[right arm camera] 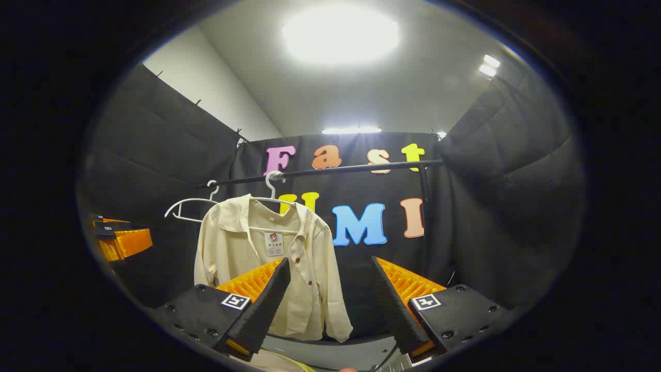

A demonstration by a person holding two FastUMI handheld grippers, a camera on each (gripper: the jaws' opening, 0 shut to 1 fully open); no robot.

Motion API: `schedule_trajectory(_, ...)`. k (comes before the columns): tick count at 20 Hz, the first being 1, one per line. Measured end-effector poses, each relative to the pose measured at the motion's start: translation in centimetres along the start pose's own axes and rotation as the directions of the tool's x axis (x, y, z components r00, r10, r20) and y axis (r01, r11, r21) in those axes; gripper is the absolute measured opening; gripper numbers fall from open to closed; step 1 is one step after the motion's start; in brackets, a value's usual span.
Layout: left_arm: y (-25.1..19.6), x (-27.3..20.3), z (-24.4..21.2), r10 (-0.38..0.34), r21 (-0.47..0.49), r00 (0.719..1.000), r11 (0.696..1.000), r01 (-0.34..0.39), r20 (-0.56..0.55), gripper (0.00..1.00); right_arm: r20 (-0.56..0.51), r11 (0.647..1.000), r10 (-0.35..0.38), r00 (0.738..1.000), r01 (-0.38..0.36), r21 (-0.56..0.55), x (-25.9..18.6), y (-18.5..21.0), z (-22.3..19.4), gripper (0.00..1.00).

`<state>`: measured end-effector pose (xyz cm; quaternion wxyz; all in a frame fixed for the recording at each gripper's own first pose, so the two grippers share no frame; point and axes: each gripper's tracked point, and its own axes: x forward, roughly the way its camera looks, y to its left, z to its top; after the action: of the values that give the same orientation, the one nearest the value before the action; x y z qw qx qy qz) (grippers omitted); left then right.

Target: Grasp the clothes on the hanger with both hands and then place them into the laundry hamper below.

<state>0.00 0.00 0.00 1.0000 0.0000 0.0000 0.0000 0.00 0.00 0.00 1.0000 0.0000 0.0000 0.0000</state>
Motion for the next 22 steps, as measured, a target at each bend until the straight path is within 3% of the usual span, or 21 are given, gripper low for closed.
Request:
schedule_trajectory(15,-0.9,0.8,-0.3,0.016,0.017,1.000,1.000,-0.016,-0.002,0.89,-0.008,1.000,0.020,1.000,-0.020,0.008,0.5,-0.1,-0.6,0.96)
schedule_trajectory(22,-2.0,3.0,-0.7,0.034,0.017,0.999,0.999,-0.034,-0.016,0.89,-0.023,0.999,0.037,0.999,-0.037,0.012,2.8,-1.0,-1.1,0.96)
